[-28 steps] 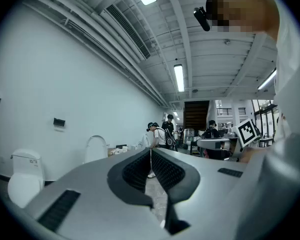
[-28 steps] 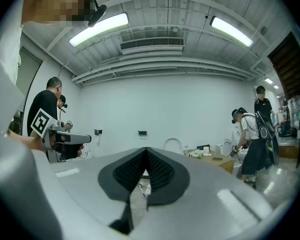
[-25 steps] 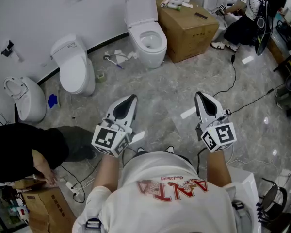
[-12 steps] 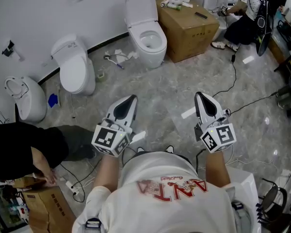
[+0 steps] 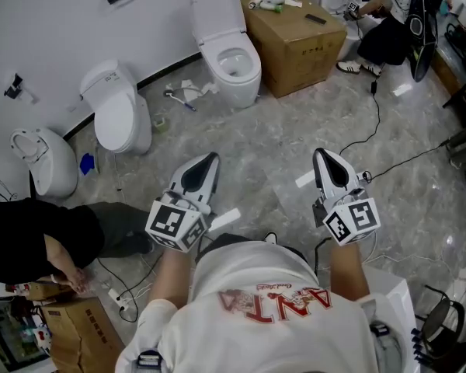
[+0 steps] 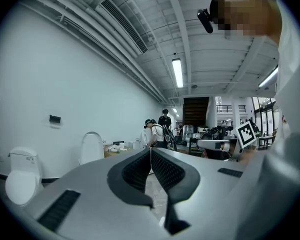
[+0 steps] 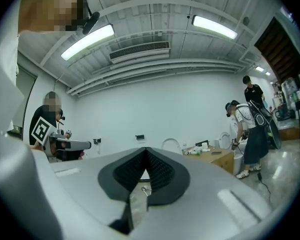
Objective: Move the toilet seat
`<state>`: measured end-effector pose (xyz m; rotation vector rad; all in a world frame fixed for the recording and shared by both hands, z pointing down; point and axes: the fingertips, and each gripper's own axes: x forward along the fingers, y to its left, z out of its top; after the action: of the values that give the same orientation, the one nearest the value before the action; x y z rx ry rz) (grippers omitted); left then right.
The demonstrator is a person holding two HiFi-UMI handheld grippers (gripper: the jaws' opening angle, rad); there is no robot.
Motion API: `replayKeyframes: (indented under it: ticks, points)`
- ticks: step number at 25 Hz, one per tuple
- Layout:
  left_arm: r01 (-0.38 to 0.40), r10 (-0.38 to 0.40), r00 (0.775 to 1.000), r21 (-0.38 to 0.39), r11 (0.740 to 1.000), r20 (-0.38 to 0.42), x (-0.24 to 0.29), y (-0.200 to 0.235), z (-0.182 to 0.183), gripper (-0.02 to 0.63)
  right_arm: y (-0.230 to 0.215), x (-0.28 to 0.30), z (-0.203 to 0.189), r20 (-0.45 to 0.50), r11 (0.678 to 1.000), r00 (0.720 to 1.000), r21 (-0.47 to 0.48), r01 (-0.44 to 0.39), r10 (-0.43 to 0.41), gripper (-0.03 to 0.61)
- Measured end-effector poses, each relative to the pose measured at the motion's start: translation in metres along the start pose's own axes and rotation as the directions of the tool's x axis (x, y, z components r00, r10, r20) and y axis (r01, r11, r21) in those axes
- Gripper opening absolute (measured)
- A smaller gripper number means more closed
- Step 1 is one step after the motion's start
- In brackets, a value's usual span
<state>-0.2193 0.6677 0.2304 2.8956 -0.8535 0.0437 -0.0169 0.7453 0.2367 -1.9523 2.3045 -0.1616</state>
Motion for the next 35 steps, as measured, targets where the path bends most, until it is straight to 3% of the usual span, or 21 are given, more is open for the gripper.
replayKeyframes:
  ticks: [5,11,20,29,35]
  points:
    - [-0.051,0.051,0.998,0.020,0.998,-0.024,0.007,-0.015,-0.012,0.014,-0.028,0.001,-0.025,-0.029,0.997,0.999,0.071,-0.036,0.038,0.002]
    - [-0.086,0.085,0.996,-0.013,0.996,-0.039,0.015,0.004,-0.022,0.014,-0.031,0.027,-0.033,-0.056,0.994,0.995,0.067,-0.083,0.087,0.002]
    - [-0.044,0.042,0.999,-0.063,0.997,-0.027,0.079,0.051,-0.028,0.014,-0.061,0.085,-0.031,-0.105,0.998,0.993,0.013,-0.059,0.060,0.002]
    - [-0.017,0.014,0.999,-0.091,0.996,-0.039,0.135,0.142,-0.013,0.014,-0.073,0.190,-0.021,-0.134,1.000,0.991,0.001,-0.028,0.028,0.002]
    - [-0.035,0.034,0.999,-0.120,0.992,-0.015,0.144,0.222,-0.003,0.014,-0.046,0.271,-0.023,-0.163,0.994,0.986,-0.096,-0.051,0.034,0.002]
